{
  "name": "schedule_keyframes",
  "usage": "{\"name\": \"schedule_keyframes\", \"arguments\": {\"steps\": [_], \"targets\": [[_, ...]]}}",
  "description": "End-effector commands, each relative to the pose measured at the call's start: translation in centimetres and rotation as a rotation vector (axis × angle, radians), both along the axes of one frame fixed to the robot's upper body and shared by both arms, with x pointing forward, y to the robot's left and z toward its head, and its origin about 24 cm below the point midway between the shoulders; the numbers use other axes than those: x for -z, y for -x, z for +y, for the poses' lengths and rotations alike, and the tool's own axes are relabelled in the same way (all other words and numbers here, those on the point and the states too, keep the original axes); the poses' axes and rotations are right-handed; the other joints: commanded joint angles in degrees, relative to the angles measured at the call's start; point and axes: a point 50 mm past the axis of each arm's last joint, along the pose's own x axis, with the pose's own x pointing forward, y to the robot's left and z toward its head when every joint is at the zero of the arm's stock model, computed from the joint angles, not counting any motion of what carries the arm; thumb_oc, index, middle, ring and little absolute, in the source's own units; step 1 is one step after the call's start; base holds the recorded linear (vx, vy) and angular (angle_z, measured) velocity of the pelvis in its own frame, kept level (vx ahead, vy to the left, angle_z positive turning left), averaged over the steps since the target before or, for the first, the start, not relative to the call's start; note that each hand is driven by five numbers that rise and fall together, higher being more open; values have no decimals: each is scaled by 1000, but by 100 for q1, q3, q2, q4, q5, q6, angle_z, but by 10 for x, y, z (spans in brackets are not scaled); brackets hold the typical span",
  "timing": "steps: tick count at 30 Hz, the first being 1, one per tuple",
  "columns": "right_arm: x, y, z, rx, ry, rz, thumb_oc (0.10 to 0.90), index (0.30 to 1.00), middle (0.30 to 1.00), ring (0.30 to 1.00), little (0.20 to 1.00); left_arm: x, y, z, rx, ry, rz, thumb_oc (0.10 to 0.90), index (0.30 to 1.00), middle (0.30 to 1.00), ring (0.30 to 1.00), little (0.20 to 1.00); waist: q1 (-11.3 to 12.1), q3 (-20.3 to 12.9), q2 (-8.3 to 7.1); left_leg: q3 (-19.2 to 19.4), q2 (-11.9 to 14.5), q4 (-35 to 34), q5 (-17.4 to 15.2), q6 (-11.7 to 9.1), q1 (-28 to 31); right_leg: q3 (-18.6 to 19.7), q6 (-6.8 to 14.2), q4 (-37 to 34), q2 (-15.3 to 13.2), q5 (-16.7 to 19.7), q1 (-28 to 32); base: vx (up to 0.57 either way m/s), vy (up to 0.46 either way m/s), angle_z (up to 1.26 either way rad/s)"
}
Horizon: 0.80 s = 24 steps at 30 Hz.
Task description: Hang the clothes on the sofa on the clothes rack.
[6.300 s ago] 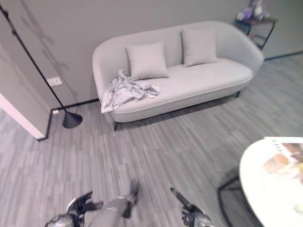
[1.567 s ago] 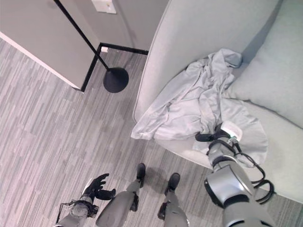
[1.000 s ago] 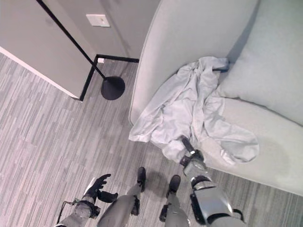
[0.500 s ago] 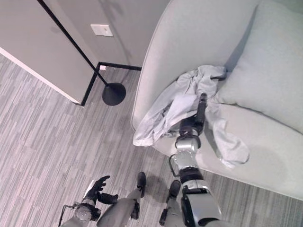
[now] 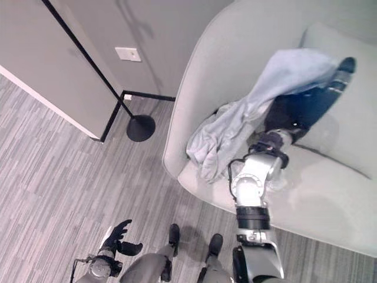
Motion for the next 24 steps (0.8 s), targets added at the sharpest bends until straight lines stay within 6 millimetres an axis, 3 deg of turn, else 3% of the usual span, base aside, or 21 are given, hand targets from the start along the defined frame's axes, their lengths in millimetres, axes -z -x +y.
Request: {"name": "schedule_keyframes", "arguments": {"steps": [1,2,3,10,14,20,22,24], "targets": [[-38,16,13,31,150,-197,400,300,300,300,300,-7,-2,20,4,-91,-60,800,900,900,900,900,99,-875,-399,280,110,21,-523,-258,156,562,489,34,-308,-638,313,18,-38,1],[-39,18,13,35,170,-198,400,300,300,300,300,-15,-10,20,-4,-82,-107,800,900,900,900,900,93,-910,-452,286,114,21,-537,-256,203,562,494,34,-307,-640,363,20,-57,0],[-40,18,14,41,223,-172,400,300,300,300,300,-32,-24,21,-17,-56,-212,800,900,900,900,900,82,-1044,-619,298,130,21,-572,-257,325,552,488,34,-296,-653,492,20,-57,0],[-48,12,23,27,330,-118,400,300,300,300,300,-74,-53,26,-135,64,-434,800,900,900,900,900,-8,-1297,-915,393,159,21,-655,-247,574,610,473,34,-275,-640,700,9,-14,-9],[-73,5,33,15,441,-109,400,300,300,300,300,-108,-73,26,-250,109,-605,800,900,900,900,900,-137,-1532,-1163,529,213,21,-731,-238,793,716,460,34,-263,-609,824,20,9,-22],[-100,-1,36,41,537,-113,400,300,300,300,300,-143,-90,29,-321,152,-782,800,900,900,900,900,-257,-1640,-1339,670,257,21,-796,-237,959,837,462,34,-250,-588,893,12,-14,-18],[-122,-3,37,73,592,-129,400,300,300,300,300,-165,-102,21,-289,182,-882,800,900,900,900,900,-350,-1727,-1453,758,284,21,-849,-241,1068,924,469,34,-242,-558,917,7,-19,-24],[-129,-4,38,80,600,-138,400,300,300,300,300,-168,-104,17,-276,198,-892,800,900,900,900,900,-365,-1733,-1462,773,286,21,-863,-238,1091,947,472,34,-242,-551,928,1,-7,-16]]}}
